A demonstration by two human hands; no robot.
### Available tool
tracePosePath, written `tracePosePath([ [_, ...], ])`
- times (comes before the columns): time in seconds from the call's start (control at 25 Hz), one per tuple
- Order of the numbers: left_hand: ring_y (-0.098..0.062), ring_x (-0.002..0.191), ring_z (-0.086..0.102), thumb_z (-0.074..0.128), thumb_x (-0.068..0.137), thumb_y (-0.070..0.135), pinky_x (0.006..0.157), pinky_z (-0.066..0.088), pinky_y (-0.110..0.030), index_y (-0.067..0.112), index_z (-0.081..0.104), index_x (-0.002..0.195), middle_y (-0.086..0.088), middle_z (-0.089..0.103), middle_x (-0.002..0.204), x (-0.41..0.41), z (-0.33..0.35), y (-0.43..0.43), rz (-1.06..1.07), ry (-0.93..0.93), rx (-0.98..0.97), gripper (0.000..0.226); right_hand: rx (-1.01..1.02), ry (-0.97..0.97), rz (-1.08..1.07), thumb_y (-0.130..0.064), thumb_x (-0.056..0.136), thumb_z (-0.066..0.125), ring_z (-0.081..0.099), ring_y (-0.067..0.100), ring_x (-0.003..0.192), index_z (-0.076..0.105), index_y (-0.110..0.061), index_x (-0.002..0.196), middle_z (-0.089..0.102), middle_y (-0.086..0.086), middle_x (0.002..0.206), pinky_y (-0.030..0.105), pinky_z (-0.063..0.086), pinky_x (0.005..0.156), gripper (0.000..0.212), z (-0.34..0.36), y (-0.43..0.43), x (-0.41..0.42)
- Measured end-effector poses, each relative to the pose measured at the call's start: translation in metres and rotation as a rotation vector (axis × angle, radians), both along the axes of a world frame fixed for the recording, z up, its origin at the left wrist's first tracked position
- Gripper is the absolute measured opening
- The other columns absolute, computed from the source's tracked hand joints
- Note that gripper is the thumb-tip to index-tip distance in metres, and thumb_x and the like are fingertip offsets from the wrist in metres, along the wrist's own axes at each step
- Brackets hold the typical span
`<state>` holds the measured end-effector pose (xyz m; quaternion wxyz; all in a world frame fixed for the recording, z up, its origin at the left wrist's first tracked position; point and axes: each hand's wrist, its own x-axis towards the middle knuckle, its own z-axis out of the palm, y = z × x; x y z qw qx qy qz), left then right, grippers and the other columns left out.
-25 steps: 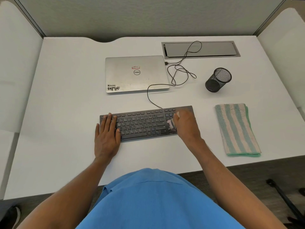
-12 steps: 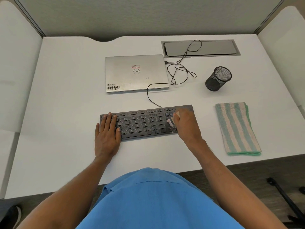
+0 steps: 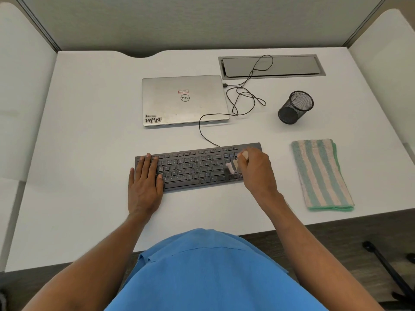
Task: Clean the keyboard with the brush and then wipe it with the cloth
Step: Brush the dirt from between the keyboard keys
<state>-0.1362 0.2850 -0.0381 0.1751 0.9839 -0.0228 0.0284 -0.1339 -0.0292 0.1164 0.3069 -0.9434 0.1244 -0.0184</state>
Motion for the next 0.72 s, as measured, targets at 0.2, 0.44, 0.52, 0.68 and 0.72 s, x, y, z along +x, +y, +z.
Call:
tracePosePath([
  [0.2,-0.02,0.163,0.015,0.029,0.107,0.037,0.132,0.015,-0.05,0.02,0.029,0.167,-0.001,0.023,0.175,0.0,0.0,0.0,0.003,-0.001,-0.013,0.061,-0.017,0.045,0.038,-0.018,0.104,0.048,0.054,0.014,0.071,0.061,-0.006,0.089,0.061,0.004,0.086,0.021,0.035,0.056,0.023,-0.012,0.005,-0.01],
  [0.44,-0.019,0.163,0.014,0.029,0.108,0.037,0.132,0.015,-0.05,0.02,0.029,0.167,0.0,0.022,0.175,0.0,0.0,0.0,0.002,0.005,-0.007,0.061,-0.053,0.103,0.023,-0.018,0.105,0.047,0.051,0.012,0.073,0.059,-0.007,0.091,0.059,0.005,0.091,0.021,0.034,0.058,0.022,-0.014,0.0,-0.032],
  [0.52,-0.019,0.163,0.013,0.029,0.108,0.037,0.132,0.015,-0.051,0.021,0.028,0.167,0.0,0.022,0.175,0.0,0.0,0.0,0.003,0.004,-0.005,0.061,-0.041,0.064,0.025,-0.018,0.104,0.047,0.052,0.016,0.077,0.059,-0.01,0.09,0.06,0.003,0.09,0.026,0.035,0.063,0.02,-0.012,0.002,-0.031],
  [0.68,-0.019,0.163,0.014,0.029,0.108,0.037,0.132,0.014,-0.05,0.02,0.029,0.167,0.0,0.022,0.175,0.0,0.001,-0.001,0.003,0.004,-0.012,0.061,0.003,-0.041,0.058,-0.018,0.104,0.05,0.052,0.016,0.082,0.063,-0.01,0.103,0.059,0.002,0.097,0.026,0.039,0.067,0.015,-0.016,0.007,-0.029],
  [0.72,-0.019,0.163,0.014,0.029,0.108,0.037,0.132,0.014,-0.05,0.02,0.029,0.167,0.0,0.022,0.175,0.0,0.001,-0.001,0.005,0.003,-0.011,0.061,0.007,-0.036,0.06,-0.019,0.104,0.05,0.053,0.017,0.083,0.063,-0.011,0.104,0.06,0.003,0.097,0.025,0.04,0.067,0.016,-0.019,0.008,-0.029],
])
